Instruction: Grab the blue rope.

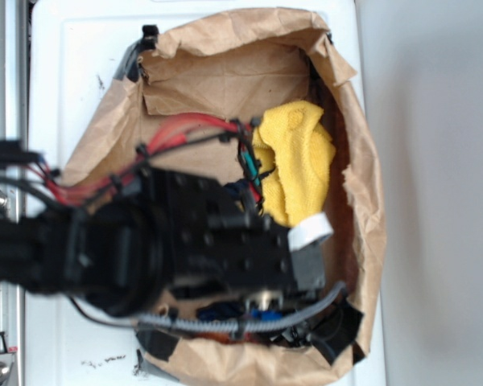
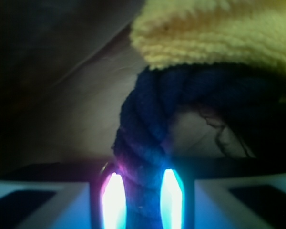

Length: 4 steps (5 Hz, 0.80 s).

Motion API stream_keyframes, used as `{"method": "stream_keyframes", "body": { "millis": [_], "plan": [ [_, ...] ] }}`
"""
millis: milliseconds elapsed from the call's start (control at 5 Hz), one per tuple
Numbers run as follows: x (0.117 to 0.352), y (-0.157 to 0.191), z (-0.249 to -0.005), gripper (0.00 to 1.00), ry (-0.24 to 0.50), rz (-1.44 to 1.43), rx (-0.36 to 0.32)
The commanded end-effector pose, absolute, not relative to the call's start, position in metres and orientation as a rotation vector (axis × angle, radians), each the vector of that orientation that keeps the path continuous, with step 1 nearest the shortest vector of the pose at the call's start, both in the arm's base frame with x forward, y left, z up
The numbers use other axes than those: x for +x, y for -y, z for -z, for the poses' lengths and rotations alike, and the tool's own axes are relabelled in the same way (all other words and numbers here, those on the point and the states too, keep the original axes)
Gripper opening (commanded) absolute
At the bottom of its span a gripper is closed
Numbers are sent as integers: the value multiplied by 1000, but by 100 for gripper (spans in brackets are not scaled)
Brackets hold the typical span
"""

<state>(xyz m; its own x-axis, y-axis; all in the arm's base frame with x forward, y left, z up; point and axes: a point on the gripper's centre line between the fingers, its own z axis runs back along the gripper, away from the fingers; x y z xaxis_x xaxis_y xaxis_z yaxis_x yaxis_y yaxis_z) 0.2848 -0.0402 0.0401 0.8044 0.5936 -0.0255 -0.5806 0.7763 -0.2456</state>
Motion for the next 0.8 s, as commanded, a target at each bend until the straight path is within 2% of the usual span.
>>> {"method": "stream_keyframes", "body": {
  "millis": [0, 200, 400, 600],
  "plan": [
    [282, 0, -126, 0, 251, -520, -285],
    [273, -10, -154, 0, 265, -457, -216],
    [262, -14, -177, 0, 196, -414, -133],
    [250, -18, -191, 0, 151, -377, -122]
  ]
}}
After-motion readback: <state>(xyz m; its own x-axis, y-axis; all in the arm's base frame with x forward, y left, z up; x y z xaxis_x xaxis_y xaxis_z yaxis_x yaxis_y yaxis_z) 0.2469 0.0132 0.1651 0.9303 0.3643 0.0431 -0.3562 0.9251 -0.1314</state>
